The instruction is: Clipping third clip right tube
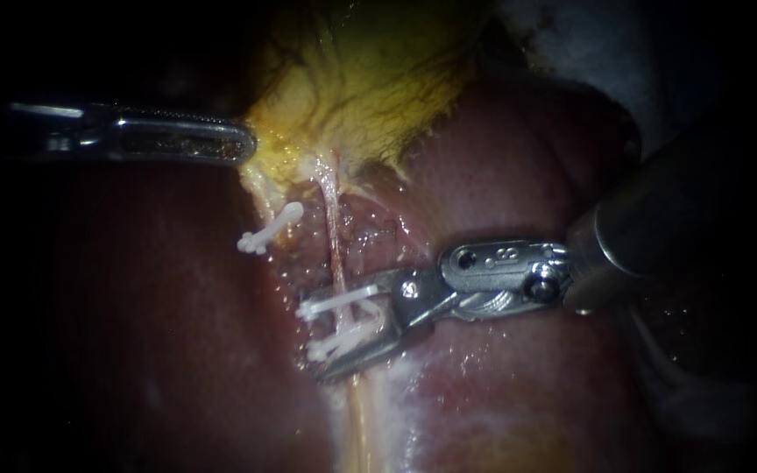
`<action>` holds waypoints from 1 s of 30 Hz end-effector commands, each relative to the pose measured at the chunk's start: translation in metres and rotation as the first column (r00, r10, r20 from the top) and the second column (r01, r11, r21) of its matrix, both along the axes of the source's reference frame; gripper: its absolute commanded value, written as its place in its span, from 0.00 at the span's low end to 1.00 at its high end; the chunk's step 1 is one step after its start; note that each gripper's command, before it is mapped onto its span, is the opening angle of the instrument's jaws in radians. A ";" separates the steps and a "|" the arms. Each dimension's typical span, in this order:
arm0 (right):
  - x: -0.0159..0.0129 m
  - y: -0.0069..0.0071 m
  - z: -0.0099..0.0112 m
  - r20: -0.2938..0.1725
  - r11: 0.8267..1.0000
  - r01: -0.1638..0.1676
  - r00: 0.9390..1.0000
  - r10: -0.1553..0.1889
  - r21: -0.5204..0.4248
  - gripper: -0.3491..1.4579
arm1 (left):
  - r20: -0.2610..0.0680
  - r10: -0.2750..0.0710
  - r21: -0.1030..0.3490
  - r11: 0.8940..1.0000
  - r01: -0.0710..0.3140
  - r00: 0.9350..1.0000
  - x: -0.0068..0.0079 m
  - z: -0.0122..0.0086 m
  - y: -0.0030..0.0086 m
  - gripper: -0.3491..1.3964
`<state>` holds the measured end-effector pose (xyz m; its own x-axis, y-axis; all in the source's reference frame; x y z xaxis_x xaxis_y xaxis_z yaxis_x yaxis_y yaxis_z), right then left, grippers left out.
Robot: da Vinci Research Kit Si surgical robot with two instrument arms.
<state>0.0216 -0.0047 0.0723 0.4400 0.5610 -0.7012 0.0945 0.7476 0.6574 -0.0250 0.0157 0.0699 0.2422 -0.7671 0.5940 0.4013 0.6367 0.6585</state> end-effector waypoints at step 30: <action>0.0004 0.0069 0.0000 -0.095 0.953 -0.153 0.978 0.184 0.262 0.46 | 0.001 0.001 0.002 1.000 -0.001 1.000 0.0001 -0.0002 0.0002 0.00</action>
